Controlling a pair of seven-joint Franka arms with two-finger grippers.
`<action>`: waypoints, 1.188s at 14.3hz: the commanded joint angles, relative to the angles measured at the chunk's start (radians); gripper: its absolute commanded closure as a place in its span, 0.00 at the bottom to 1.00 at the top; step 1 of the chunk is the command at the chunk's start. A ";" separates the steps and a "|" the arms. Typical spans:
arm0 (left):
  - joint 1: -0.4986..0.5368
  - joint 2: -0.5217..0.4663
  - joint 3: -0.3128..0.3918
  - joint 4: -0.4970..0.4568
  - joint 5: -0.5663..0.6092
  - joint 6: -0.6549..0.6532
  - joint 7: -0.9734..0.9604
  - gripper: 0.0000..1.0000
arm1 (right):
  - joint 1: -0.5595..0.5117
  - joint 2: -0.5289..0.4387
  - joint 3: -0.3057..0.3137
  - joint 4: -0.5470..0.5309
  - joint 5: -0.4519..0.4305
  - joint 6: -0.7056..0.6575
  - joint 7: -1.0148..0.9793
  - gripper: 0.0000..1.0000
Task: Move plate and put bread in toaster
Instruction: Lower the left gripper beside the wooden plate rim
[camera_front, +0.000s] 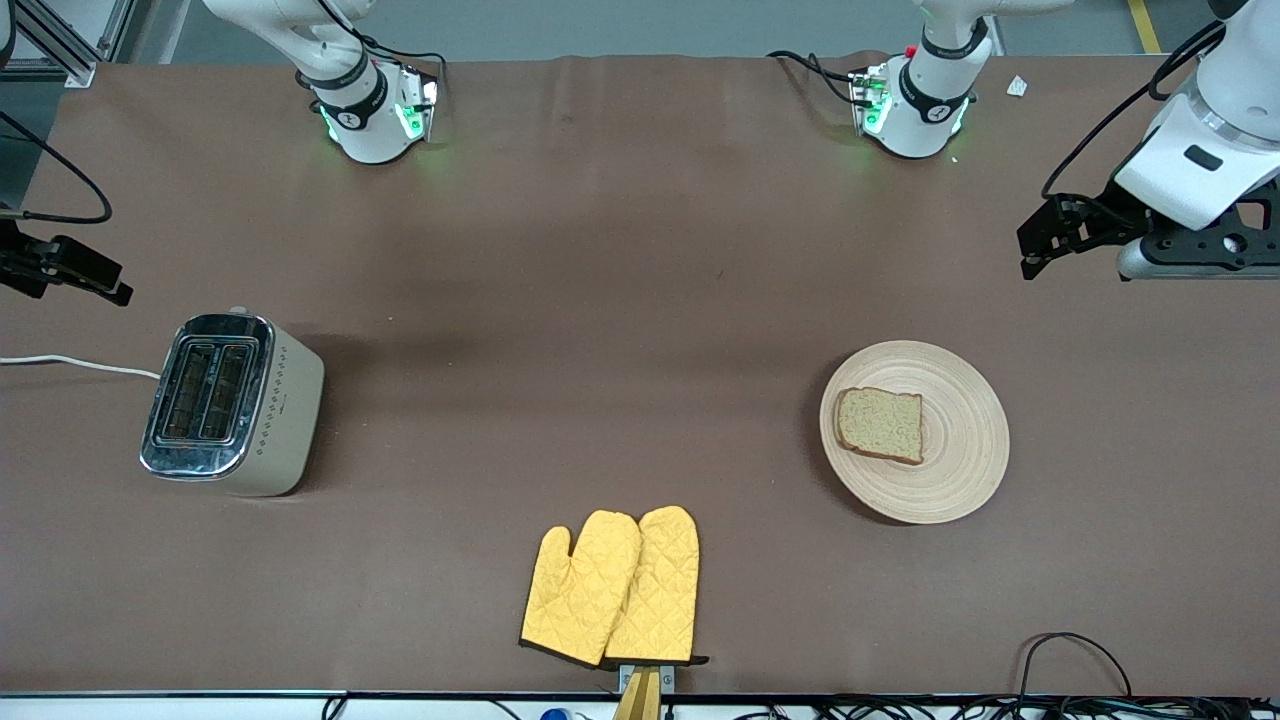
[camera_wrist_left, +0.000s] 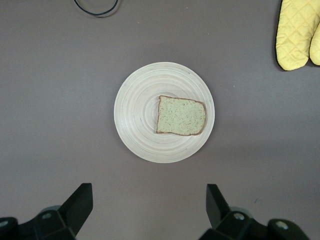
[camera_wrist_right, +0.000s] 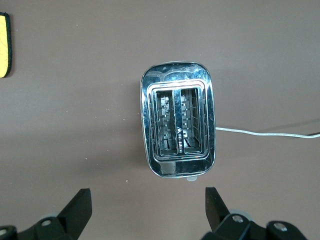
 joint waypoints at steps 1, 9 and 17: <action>-0.002 0.010 0.002 0.021 0.005 -0.026 0.015 0.00 | -0.003 -0.022 0.001 -0.019 0.003 0.003 -0.006 0.00; 0.168 0.138 0.025 0.029 -0.246 -0.022 0.139 0.00 | -0.003 -0.022 0.001 -0.019 0.003 0.001 -0.006 0.00; 0.438 0.658 0.025 0.104 -0.647 0.005 0.587 0.00 | -0.004 -0.022 -0.001 -0.021 0.003 -0.004 -0.009 0.00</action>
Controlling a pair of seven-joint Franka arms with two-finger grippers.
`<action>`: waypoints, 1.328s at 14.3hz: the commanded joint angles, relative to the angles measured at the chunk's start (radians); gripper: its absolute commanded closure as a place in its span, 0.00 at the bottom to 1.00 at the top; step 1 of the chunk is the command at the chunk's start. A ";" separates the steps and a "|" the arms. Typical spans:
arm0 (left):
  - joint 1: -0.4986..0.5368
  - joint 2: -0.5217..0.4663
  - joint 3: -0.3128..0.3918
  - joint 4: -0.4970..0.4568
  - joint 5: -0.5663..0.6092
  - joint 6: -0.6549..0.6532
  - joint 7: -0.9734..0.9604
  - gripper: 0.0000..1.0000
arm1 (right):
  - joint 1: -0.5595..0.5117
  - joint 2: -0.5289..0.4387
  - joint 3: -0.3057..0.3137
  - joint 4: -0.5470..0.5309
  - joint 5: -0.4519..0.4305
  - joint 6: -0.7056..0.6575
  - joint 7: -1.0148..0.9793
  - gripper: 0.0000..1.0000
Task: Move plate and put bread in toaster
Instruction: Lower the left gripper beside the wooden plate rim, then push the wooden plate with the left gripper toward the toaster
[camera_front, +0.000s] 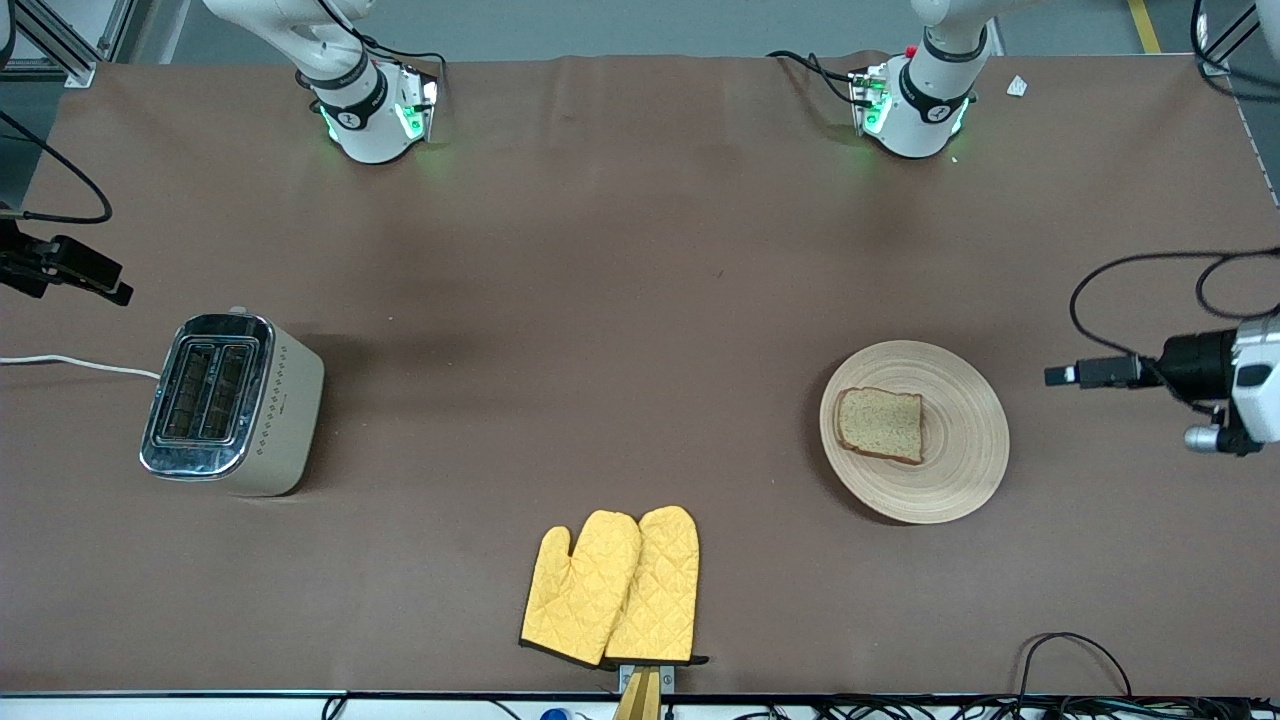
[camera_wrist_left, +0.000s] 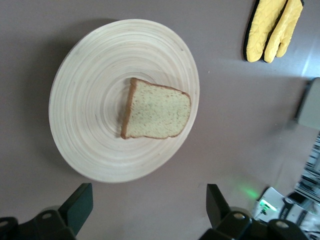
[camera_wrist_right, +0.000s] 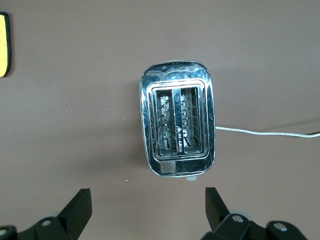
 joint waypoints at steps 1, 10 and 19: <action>0.032 0.176 -0.008 0.105 -0.068 -0.005 0.126 0.00 | -0.004 -0.022 0.002 -0.020 0.004 -0.002 -0.009 0.00; 0.058 0.350 -0.008 0.107 -0.146 0.077 0.347 0.00 | -0.004 -0.022 0.000 -0.018 0.007 -0.002 -0.009 0.00; 0.055 0.379 -0.008 0.105 -0.174 0.111 0.451 0.99 | -0.004 -0.021 -0.001 -0.016 0.007 -0.002 -0.009 0.00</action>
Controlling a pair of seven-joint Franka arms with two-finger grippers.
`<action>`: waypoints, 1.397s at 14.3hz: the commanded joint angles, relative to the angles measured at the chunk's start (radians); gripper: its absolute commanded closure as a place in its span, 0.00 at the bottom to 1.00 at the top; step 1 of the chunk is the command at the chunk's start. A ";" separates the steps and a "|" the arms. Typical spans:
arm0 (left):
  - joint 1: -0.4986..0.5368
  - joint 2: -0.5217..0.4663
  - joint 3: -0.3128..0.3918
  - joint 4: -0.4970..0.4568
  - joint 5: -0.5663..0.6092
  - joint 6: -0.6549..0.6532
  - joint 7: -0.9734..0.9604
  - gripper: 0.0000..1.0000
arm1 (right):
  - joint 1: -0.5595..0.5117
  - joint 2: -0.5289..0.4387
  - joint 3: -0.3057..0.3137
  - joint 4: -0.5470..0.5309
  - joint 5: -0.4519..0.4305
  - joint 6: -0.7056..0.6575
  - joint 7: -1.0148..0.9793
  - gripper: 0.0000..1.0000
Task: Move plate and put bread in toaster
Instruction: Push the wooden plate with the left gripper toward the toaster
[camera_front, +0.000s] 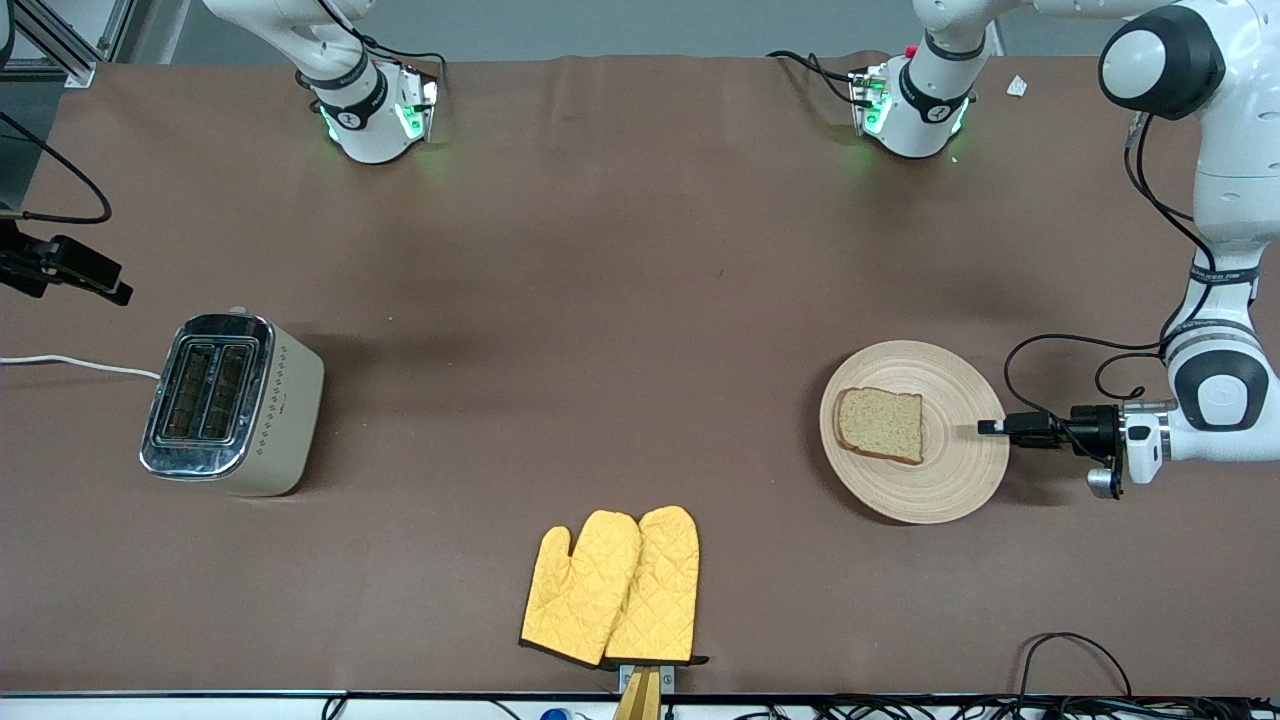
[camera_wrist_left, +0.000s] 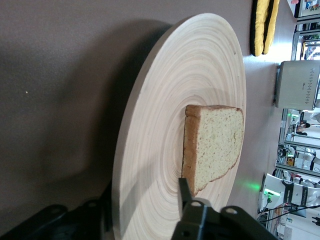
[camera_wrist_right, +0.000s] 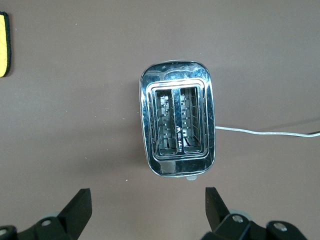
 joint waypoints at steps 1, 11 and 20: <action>0.003 0.010 -0.006 0.018 -0.018 0.004 0.016 0.99 | -0.005 -0.021 0.001 -0.016 0.006 -0.001 -0.009 0.00; -0.164 -0.013 -0.284 0.083 -0.018 0.092 -0.218 1.00 | -0.002 -0.021 0.001 -0.015 0.005 -0.003 -0.014 0.00; -0.676 0.103 -0.337 0.089 -0.339 0.636 -0.317 1.00 | -0.013 -0.021 0.003 -0.015 0.006 -0.001 -0.017 0.00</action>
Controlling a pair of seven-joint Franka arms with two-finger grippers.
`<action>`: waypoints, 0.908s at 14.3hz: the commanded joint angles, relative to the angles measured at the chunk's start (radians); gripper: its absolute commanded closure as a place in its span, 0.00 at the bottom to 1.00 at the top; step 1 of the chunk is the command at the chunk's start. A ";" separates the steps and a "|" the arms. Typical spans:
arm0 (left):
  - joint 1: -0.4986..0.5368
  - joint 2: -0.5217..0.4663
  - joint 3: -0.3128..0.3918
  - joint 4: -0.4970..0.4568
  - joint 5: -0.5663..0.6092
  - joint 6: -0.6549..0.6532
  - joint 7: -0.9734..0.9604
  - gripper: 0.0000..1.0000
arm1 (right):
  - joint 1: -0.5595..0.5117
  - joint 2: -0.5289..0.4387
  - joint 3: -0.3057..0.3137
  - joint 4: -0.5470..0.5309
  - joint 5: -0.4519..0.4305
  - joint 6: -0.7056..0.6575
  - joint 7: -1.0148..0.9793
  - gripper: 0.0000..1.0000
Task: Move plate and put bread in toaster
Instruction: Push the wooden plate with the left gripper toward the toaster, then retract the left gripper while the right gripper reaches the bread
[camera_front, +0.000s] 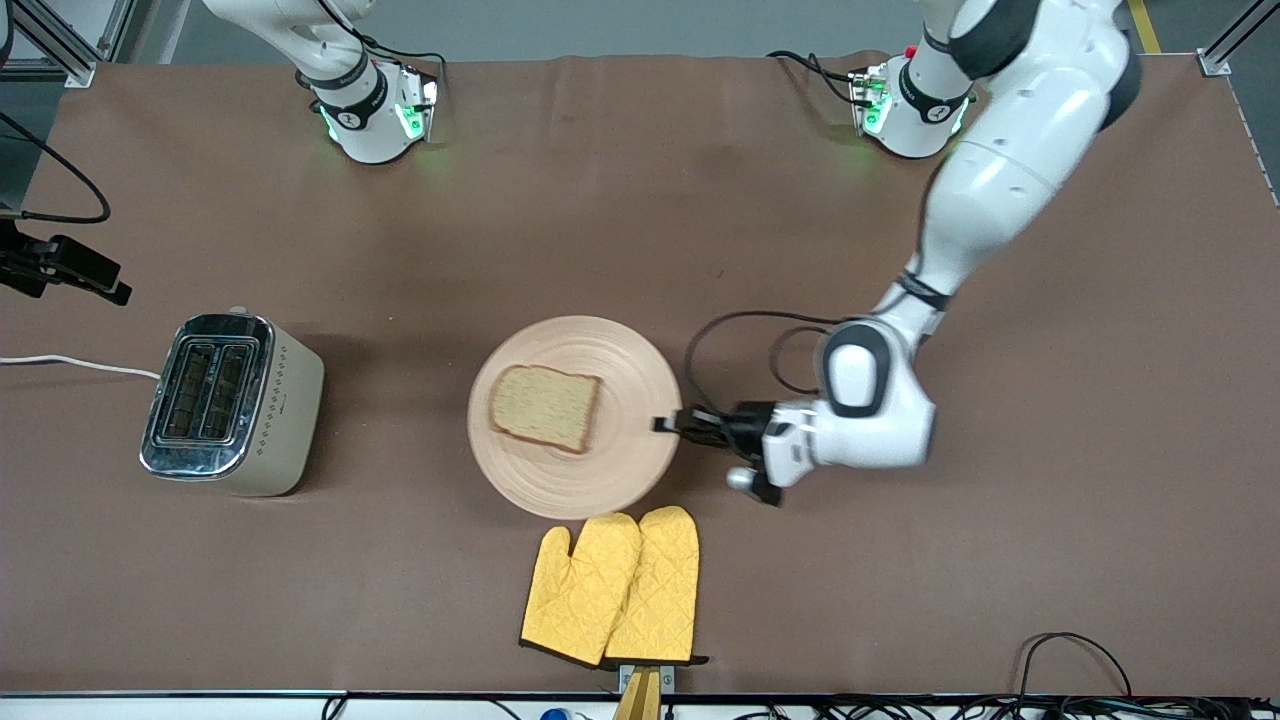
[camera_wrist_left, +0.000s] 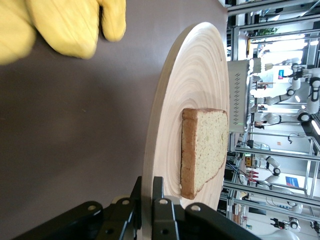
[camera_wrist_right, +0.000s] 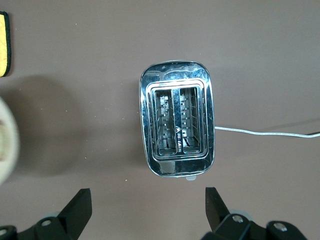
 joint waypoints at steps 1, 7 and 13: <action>-0.103 0.079 -0.003 0.029 -0.036 0.118 0.008 1.00 | -0.011 -0.021 0.004 -0.015 0.006 -0.003 -0.010 0.00; -0.140 0.124 -0.001 0.031 -0.119 0.135 0.002 0.90 | -0.011 -0.021 0.004 -0.015 0.006 -0.001 -0.010 0.00; -0.013 0.057 0.004 0.021 0.000 0.027 -0.087 0.00 | -0.009 -0.021 0.004 -0.015 0.006 0.002 -0.007 0.00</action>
